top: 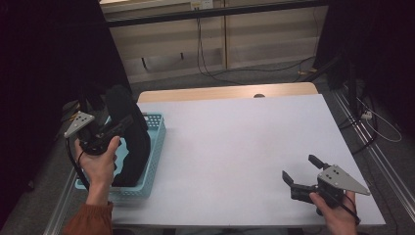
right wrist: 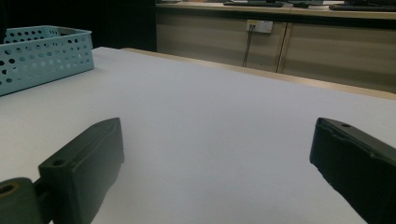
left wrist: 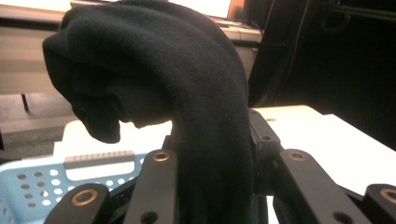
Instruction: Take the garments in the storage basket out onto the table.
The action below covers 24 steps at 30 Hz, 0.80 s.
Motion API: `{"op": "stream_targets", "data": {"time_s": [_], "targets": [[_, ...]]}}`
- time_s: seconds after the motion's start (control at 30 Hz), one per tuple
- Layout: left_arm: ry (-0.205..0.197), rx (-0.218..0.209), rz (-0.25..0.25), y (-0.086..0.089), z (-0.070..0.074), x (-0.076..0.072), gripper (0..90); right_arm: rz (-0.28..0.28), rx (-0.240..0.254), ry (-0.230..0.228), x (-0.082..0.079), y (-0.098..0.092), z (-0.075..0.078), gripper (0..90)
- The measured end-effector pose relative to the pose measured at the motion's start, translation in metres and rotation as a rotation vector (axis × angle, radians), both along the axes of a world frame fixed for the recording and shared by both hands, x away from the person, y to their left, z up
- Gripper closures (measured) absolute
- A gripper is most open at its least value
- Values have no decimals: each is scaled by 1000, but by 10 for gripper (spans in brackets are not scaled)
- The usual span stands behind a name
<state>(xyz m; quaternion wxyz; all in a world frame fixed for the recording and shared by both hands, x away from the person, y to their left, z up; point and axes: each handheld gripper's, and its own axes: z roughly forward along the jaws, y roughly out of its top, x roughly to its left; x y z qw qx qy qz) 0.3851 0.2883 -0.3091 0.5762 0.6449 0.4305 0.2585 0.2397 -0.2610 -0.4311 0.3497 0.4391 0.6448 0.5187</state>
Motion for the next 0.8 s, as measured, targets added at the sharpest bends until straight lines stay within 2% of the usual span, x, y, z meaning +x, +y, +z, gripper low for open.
{"op": "stream_targets", "data": {"time_s": [0.03, 0.4, 0.8], "targets": [[-6, 8, 2, 0, 2, 0, 698, 0, -1, 1, 0, 0, 0, 20], [-50, -10, 15, 3, 20, -3, 698, 0, 0, 0, 0, 0, 0, 20], [-84, -30, 32, 6, 28, -6, 698, 1, -3, 2, 0, 0, 0, 20]]}}
